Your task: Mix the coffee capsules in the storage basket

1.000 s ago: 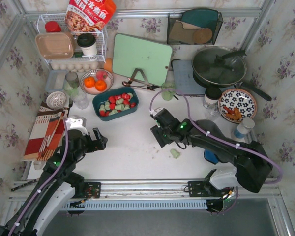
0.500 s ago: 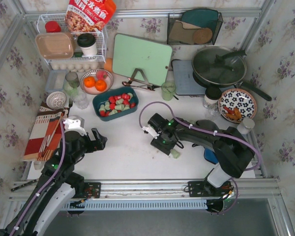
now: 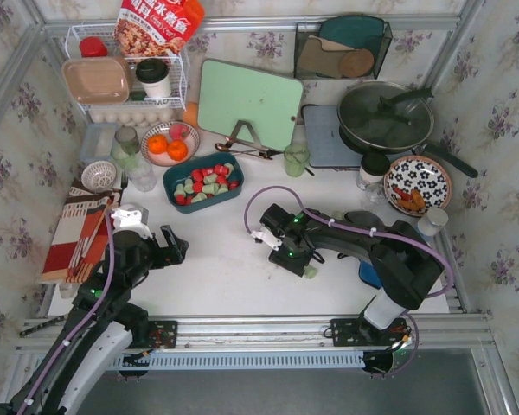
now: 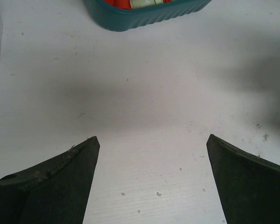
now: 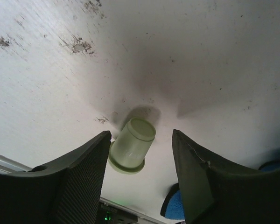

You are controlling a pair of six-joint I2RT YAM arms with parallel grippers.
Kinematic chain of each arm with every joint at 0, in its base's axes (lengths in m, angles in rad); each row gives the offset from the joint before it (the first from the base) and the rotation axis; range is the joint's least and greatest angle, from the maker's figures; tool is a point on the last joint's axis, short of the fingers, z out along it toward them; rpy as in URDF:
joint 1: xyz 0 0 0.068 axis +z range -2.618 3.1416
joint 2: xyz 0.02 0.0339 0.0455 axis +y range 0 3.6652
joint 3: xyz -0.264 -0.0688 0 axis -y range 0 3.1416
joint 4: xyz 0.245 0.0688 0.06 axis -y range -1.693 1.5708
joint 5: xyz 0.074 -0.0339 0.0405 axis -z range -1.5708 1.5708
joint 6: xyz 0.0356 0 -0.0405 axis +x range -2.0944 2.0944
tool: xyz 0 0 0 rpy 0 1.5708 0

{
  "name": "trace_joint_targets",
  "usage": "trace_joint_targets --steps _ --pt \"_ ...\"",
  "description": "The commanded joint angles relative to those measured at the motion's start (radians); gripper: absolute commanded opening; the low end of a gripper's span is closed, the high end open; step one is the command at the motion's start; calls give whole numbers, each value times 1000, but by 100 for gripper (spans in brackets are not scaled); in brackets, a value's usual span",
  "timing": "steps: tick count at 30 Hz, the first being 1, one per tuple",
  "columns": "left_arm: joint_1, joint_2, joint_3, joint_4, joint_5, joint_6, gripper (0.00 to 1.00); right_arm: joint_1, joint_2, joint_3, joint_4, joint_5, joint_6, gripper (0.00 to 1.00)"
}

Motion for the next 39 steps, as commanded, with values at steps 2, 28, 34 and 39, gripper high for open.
trace_joint_targets --steps 2,28,34,39 --pt "1 -2 6 -4 -1 0 100 0 8 -5 -19 -6 -18 61" --pt "1 -7 7 11 20 16 100 0 -145 65 28 -60 -16 0" --pt "-2 -43 -45 135 122 61 100 0 -278 68 173 -95 61 0" --pt "-26 7 -82 287 165 80 100 0 -397 -18 455 -138 231 0"
